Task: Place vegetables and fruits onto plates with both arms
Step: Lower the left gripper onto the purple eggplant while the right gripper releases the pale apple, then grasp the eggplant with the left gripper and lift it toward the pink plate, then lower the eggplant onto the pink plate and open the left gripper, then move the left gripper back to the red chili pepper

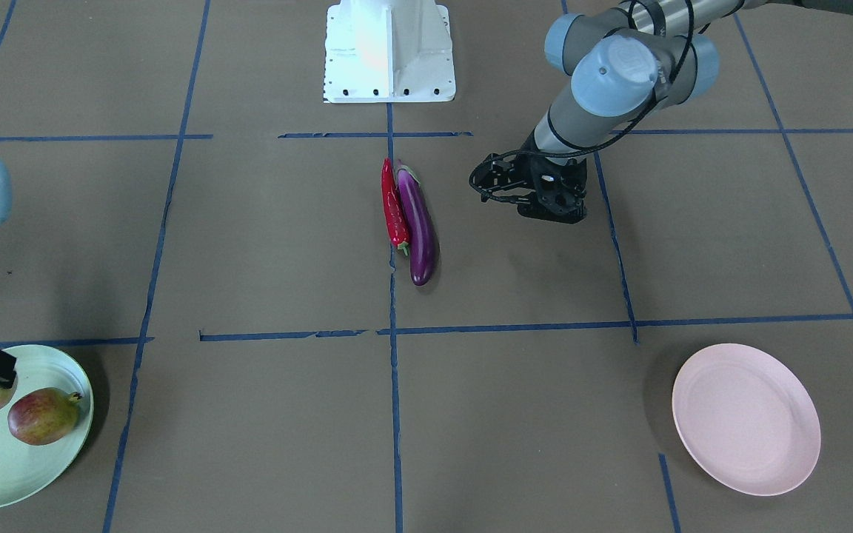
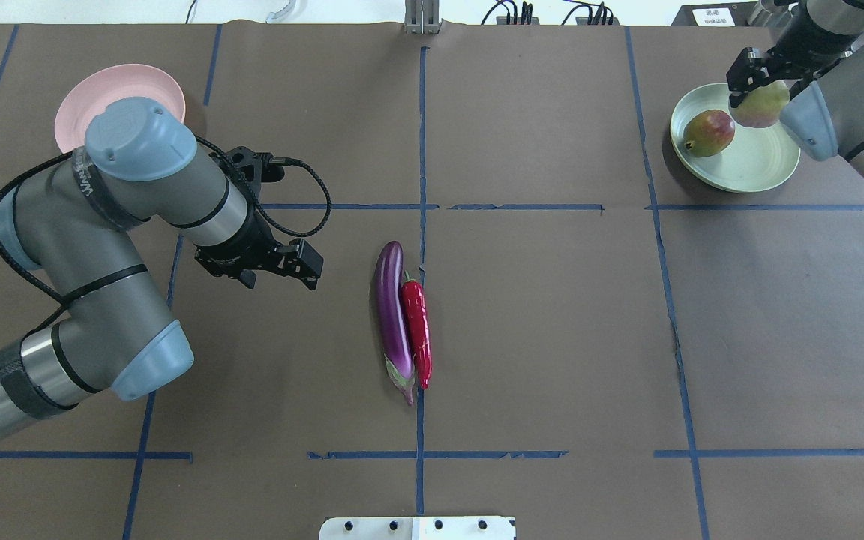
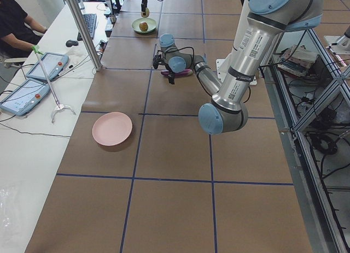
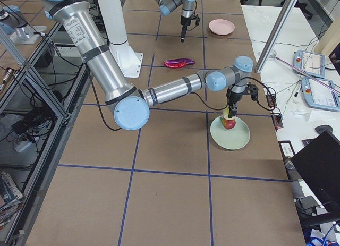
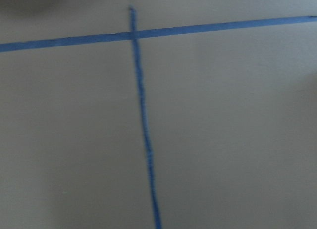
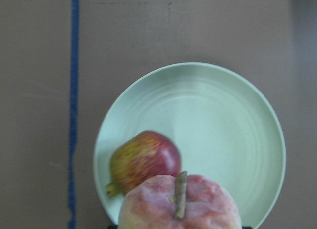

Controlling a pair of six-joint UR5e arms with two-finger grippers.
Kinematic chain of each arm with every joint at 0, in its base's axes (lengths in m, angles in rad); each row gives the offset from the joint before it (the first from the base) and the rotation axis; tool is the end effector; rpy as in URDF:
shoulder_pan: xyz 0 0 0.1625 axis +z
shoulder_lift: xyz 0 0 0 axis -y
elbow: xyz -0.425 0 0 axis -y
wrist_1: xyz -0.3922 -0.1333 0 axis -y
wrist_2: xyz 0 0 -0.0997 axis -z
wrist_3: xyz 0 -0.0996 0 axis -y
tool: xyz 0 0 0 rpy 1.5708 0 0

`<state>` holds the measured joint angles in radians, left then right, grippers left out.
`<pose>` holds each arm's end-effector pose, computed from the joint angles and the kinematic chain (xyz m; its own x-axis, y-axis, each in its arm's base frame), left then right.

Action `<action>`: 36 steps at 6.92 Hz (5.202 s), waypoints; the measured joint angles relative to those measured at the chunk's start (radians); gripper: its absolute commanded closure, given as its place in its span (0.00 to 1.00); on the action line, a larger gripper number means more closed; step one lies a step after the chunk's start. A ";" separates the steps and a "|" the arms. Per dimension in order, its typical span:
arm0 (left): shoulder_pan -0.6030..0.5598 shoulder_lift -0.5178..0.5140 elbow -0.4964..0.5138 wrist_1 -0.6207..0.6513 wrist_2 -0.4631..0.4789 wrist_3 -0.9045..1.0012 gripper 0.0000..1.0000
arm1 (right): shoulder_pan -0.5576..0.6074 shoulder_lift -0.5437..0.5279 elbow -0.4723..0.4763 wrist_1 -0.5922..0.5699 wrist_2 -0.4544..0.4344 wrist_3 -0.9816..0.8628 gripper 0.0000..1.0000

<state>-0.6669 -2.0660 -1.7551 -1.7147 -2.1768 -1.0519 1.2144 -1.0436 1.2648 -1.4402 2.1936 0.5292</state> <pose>0.4515 -0.4529 0.2725 0.5531 0.0833 -0.8289 -0.1084 0.9937 0.0275 -0.1800 -0.6991 0.4853 0.7619 0.0369 0.6466 -0.0662 0.9976 0.0210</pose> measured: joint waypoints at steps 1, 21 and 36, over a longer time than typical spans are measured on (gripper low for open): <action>0.013 -0.016 0.016 0.000 0.007 -0.009 0.00 | 0.013 0.012 -0.135 0.124 -0.003 -0.013 0.98; -0.010 -0.184 0.168 -0.051 0.160 -0.149 1.00 | 0.123 -0.202 0.376 -0.093 0.232 -0.005 0.00; -0.469 -0.094 0.668 -0.296 -0.087 0.150 0.00 | -0.024 -0.424 0.721 -0.106 0.216 0.253 0.00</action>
<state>-1.1361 -2.1595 -1.0872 -2.0102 -2.2639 -0.9019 1.1907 -1.4681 1.9860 -1.5461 2.4093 0.7824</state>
